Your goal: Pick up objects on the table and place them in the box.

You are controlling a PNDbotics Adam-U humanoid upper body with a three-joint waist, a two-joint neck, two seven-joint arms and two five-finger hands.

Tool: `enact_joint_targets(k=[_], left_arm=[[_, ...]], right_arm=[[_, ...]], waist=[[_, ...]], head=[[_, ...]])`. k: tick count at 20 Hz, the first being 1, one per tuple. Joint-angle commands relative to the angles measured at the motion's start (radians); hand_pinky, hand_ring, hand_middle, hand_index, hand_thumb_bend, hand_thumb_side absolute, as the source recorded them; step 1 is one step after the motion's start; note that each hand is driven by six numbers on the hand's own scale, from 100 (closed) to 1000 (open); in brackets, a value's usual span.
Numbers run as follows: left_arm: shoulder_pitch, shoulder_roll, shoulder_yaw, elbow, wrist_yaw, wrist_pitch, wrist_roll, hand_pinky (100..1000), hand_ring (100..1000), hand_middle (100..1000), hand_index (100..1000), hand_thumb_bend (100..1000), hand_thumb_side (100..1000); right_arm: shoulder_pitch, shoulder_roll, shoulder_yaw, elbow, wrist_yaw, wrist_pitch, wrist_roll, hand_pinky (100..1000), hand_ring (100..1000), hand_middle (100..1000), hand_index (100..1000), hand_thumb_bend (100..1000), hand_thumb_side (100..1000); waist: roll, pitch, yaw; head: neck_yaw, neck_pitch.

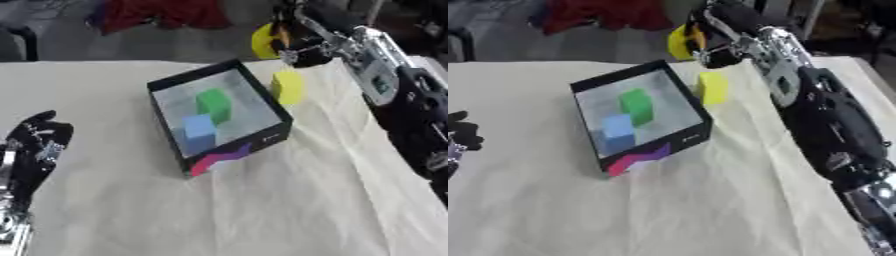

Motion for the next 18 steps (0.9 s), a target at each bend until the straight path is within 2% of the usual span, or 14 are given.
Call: enact_joint_targets(k=[1, 5, 8, 11, 13, 14, 15, 16, 17, 18], left_arm=[[-0.021, 0.002, 0.002, -0.024, -0.003, -0.001, -0.002, 631, 586, 619, 813, 742, 673], [-0.034, -0.005, -0.003, -0.026, -0.003, -0.002, -0.008, 632, 586, 618, 813, 743, 672], [-0.040, -0.009, -0.001, -0.027, -0.004, -0.002, -0.007, 632, 586, 618, 813, 744, 671], [-0.041, -0.010, 0.002, -0.030, -0.005, -0.003, -0.004, 632, 586, 618, 813, 744, 670], [-0.041, -0.010, 0.002, -0.030, -0.005, -0.003, -0.003, 632, 586, 618, 813, 745, 670], [-0.040, -0.010, 0.003, -0.030, -0.005, -0.003, -0.003, 632, 586, 618, 813, 746, 670], [-0.040, -0.010, 0.003, -0.030, -0.006, -0.003, -0.003, 632, 586, 618, 813, 746, 670], [-0.040, -0.010, 0.003, -0.031, -0.006, -0.003, -0.003, 632, 586, 618, 813, 746, 670], [-0.040, -0.010, 0.004, -0.031, -0.006, -0.002, -0.002, 632, 586, 618, 813, 746, 670], [-0.040, -0.009, 0.005, -0.031, -0.006, -0.002, -0.001, 632, 586, 618, 813, 747, 670]], right_arm=[[-0.032, 0.035, -0.017, 0.044, 0.027, -0.007, -0.005, 735, 591, 246, 236, 100, 100], [-0.026, 0.083, -0.024, 0.101, 0.061, -0.011, -0.016, 739, 602, 274, 269, 100, 100], [-0.012, 0.102, -0.026, 0.142, 0.087, -0.017, -0.017, 746, 621, 335, 338, 100, 100], [-0.001, 0.106, -0.033, 0.179, 0.115, -0.016, -0.013, 757, 649, 432, 469, 100, 100], [0.003, 0.104, -0.039, 0.194, 0.127, -0.012, -0.014, 765, 674, 498, 612, 100, 100], [0.004, 0.103, -0.042, 0.198, 0.130, -0.009, -0.017, 771, 693, 547, 689, 100, 174], [0.004, 0.101, -0.044, 0.201, 0.132, -0.006, -0.019, 773, 700, 568, 717, 100, 236], [0.005, 0.100, -0.045, 0.203, 0.133, -0.004, -0.021, 778, 719, 618, 763, 116, 355], [0.006, 0.097, -0.046, 0.203, 0.132, -0.002, -0.023, 787, 743, 671, 810, 204, 463], [0.006, 0.095, -0.046, 0.204, 0.132, 0.001, -0.022, 796, 762, 711, 846, 258, 531]], waist=[[0.016, 0.004, 0.009], [0.019, 0.010, 0.029], [0.019, 0.012, 0.033], [0.018, 0.012, 0.032], [0.017, 0.012, 0.030], [0.017, 0.011, 0.028], [0.017, 0.011, 0.027], [0.017, 0.011, 0.026], [0.018, 0.011, 0.024], [0.018, 0.011, 0.023]], head=[[-0.017, -0.002], [-0.028, -0.002], [-0.026, -0.002], [-0.023, -0.002], [-0.020, -0.002], [-0.019, -0.002], [-0.019, -0.002], [-0.018, -0.002], [-0.017, -0.002], [-0.016, -0.002]])
